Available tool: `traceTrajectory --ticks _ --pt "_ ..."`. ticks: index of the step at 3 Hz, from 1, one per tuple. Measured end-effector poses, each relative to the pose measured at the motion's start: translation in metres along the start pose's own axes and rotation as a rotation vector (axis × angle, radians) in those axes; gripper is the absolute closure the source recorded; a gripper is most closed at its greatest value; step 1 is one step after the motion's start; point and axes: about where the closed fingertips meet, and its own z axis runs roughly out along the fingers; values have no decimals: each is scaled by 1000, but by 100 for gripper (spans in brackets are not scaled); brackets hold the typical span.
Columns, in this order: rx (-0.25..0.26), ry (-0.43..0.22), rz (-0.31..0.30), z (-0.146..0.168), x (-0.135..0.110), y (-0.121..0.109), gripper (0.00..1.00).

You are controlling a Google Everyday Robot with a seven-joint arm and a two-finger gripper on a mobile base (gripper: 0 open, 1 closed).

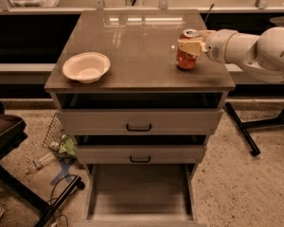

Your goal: Pick coke can from bottom drawer and place on counter

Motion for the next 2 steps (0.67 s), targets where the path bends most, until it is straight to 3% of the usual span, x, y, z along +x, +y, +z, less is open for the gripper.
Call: traceTrajectory --ticks 2 --pt "-8 0 0 4 0 4 1"
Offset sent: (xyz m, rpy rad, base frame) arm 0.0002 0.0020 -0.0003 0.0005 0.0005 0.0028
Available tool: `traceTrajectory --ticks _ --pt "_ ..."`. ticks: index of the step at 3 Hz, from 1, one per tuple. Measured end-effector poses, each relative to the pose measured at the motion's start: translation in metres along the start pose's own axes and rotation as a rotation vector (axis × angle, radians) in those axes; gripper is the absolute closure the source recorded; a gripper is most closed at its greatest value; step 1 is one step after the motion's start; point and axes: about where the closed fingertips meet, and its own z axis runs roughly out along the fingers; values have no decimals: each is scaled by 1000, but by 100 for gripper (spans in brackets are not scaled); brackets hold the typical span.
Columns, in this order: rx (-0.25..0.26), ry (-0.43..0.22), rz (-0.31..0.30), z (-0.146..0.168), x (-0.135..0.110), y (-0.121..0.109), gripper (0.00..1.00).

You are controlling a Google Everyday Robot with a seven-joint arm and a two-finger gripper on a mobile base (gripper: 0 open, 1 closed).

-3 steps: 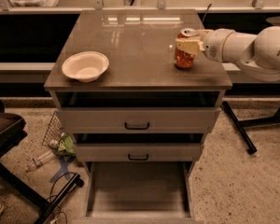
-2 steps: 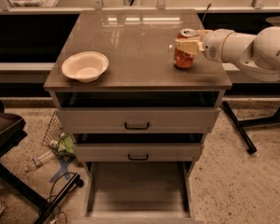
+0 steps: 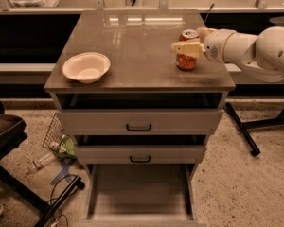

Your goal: Pick coke can from bottom drawer and place on counter

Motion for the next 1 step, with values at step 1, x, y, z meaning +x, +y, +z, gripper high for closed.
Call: traceTrajectory --ticks 1 --pt "-1 0 0 1 0 1 0"
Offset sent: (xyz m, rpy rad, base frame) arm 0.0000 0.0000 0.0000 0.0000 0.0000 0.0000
